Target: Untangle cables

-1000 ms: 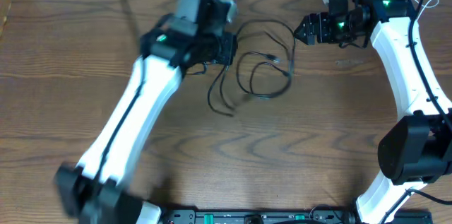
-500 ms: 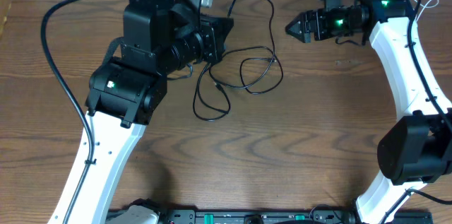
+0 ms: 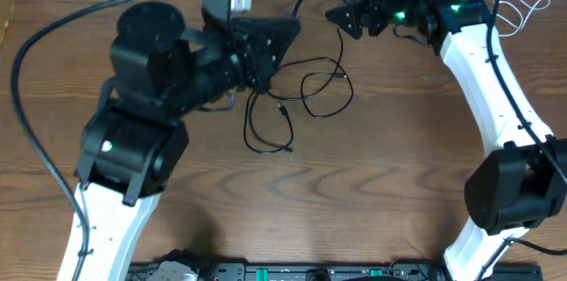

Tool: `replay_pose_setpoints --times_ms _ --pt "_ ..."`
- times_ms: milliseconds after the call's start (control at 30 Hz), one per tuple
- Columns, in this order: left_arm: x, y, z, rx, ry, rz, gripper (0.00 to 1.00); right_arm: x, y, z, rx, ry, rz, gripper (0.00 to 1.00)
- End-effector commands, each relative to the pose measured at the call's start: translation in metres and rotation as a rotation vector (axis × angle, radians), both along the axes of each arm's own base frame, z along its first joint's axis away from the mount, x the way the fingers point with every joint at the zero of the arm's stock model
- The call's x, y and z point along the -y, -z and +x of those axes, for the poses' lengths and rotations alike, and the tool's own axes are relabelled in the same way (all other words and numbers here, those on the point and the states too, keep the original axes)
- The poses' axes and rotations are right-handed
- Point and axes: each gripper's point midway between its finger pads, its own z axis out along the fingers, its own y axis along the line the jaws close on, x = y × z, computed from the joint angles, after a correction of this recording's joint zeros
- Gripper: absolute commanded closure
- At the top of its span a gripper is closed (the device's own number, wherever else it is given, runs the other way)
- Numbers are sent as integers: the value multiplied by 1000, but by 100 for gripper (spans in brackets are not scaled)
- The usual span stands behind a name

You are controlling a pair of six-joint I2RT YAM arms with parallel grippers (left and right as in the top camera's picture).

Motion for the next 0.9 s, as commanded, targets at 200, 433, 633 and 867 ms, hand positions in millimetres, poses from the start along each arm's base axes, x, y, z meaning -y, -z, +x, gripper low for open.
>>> replay_pose_setpoints --times_ms 200,433,633,867 --pt "-1 12 -23 -103 48 14 93 -29 -42 8 105 -8 121 99" --pt "-33 46 -4 -189 -178 134 78 24 -61 17 18 223 125 99" --pt "-42 71 4 -259 -239 198 55 112 -168 -19 217 513 89 99" --pt "-36 92 18 -313 -237 227 44 212 -270 -102 440 786 150 99"
